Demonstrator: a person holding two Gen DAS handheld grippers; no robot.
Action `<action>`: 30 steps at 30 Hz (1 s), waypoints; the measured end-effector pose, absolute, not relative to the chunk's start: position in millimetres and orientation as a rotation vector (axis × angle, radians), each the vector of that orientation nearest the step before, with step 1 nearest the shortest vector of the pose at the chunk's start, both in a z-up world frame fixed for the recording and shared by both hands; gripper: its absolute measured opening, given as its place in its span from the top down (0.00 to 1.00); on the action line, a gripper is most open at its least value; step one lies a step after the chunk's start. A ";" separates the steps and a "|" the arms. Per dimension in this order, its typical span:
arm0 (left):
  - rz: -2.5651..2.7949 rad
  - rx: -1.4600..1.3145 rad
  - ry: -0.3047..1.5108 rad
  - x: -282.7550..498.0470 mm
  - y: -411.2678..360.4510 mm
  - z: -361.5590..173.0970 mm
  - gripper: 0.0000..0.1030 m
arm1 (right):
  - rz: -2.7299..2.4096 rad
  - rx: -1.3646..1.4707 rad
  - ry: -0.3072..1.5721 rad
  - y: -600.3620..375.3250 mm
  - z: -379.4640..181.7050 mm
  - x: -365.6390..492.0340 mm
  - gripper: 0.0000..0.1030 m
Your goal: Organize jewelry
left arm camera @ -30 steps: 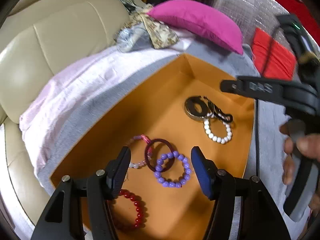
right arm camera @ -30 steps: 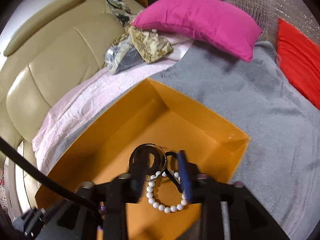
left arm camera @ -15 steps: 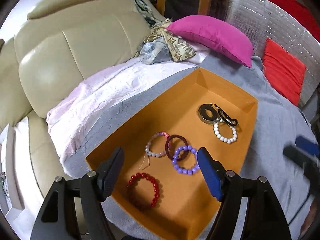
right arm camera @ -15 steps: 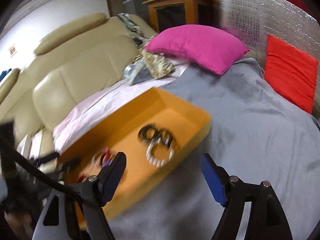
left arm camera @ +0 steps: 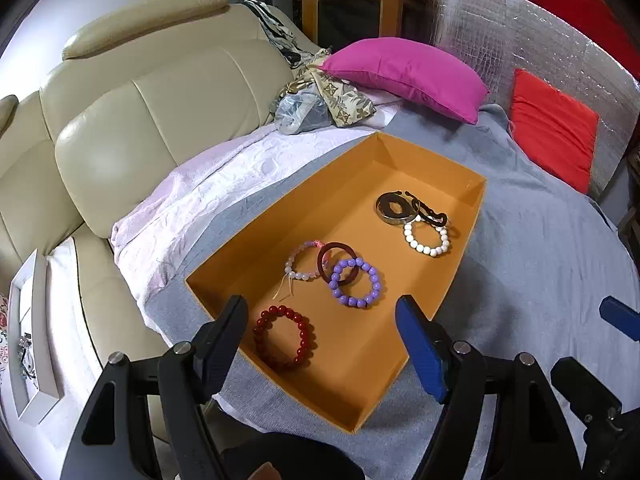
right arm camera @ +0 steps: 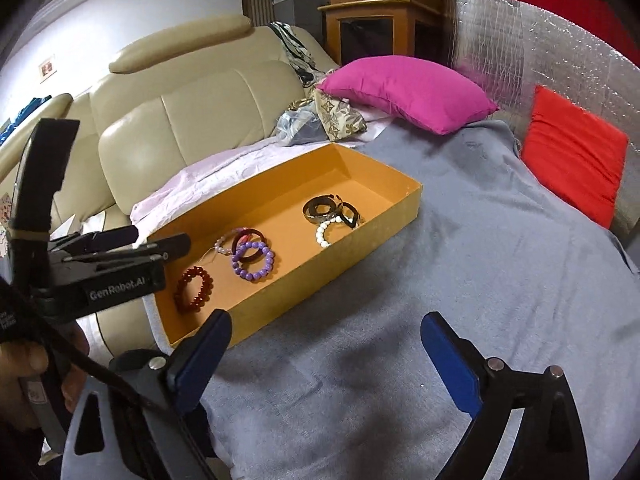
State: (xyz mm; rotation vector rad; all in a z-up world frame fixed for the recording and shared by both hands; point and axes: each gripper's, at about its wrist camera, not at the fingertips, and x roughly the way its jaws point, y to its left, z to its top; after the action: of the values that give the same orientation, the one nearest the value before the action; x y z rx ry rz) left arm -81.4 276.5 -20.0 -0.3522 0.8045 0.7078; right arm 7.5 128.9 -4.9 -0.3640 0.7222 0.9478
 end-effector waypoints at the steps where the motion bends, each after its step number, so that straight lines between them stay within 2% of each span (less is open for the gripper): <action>1: 0.711 -0.348 0.801 -82.5 275.5 -19.2 0.22 | 0.945 -0.364 0.717 128.4 -3.6 6.1 0.05; 3: 0.717 -0.340 0.788 -85.6 273.9 -16.6 0.18 | 0.931 -0.371 0.698 127.5 -0.6 2.1 0.03; 9: 0.741 -0.317 0.761 -93.8 273.6 -8.0 0.16 | 0.882 -0.342 0.669 126.5 5.4 -0.2 0.00; 30: 0.789 -0.343 0.722 -105.4 289.5 -3.4 0.15 | 0.838 -0.360 0.650 152.1 5.0 0.5 0.00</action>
State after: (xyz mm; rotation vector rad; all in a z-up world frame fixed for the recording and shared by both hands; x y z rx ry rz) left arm -105.4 289.5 -3.4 -0.3427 0.7225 0.7891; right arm 0.5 152.1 5.0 -0.3604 0.6497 0.8383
